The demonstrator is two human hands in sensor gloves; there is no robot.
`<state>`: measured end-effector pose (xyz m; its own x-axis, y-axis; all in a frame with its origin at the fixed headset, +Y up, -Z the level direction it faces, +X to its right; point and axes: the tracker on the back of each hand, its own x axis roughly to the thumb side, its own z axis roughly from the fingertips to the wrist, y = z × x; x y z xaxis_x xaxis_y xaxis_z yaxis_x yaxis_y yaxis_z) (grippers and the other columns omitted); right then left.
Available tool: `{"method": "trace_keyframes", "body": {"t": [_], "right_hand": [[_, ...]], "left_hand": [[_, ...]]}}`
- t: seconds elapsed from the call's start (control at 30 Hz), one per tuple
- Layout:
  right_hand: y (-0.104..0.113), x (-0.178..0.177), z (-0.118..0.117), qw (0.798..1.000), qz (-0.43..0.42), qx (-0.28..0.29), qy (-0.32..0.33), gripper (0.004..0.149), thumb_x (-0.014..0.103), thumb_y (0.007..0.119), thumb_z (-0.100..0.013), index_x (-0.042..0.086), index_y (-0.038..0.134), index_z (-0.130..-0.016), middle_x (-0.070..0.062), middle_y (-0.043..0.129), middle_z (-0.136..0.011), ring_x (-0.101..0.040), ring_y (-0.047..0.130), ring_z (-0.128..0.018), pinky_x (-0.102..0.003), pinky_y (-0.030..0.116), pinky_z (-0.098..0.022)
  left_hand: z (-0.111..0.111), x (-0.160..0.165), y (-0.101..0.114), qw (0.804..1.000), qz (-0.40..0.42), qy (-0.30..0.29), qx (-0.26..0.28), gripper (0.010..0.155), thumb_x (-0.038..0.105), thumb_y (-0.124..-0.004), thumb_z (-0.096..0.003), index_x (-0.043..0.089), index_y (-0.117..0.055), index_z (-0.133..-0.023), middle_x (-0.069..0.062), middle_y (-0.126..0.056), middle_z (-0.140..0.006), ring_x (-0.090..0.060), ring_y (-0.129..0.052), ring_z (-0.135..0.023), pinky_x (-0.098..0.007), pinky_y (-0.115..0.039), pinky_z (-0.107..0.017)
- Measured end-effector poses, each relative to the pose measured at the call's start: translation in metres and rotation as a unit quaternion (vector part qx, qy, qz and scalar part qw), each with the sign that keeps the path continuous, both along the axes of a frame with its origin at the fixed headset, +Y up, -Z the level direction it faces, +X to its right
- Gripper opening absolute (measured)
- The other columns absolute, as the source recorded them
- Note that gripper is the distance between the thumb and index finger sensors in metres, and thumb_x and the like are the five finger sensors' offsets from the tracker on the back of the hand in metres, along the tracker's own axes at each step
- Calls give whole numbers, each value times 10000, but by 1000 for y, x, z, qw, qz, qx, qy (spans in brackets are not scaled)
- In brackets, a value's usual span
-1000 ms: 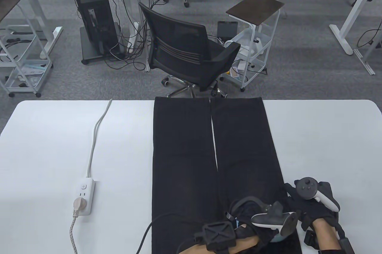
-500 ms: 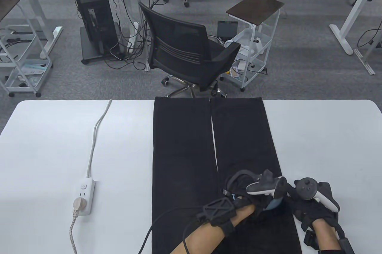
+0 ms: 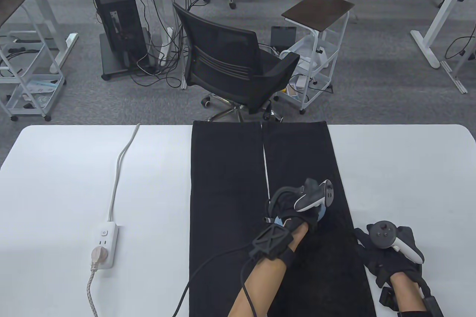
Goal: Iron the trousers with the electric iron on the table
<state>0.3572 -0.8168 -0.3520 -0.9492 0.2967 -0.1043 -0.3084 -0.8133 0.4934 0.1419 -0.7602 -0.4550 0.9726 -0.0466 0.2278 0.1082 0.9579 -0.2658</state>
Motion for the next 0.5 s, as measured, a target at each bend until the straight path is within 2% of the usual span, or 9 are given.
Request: {"method": "trace_keyframes", "body": {"t": [0.17, 0.5], "right_hand": [[0, 0, 0, 1000, 0, 1, -2, 564, 342, 523, -663, 258, 267, -1159, -217, 55, -1192, -580, 57, -1010, -815, 239, -614], [0, 1, -1, 1000, -4, 3, 0, 555, 338, 524, -663, 268, 281, -1158, -212, 62, -1194, -577, 58, -1012, -812, 238, -616]], "left_hand": [[23, 5, 1, 1000, -3, -14, 2, 489, 510, -751, -636, 131, -667, -933, 53, -905, -544, -147, -985, -439, -555, -813, -589], [95, 17, 7, 999, -4, -44, 2, 489, 499, -752, -638, 114, -671, -929, 41, -907, -542, -156, -985, -438, -567, -812, -577]]}}
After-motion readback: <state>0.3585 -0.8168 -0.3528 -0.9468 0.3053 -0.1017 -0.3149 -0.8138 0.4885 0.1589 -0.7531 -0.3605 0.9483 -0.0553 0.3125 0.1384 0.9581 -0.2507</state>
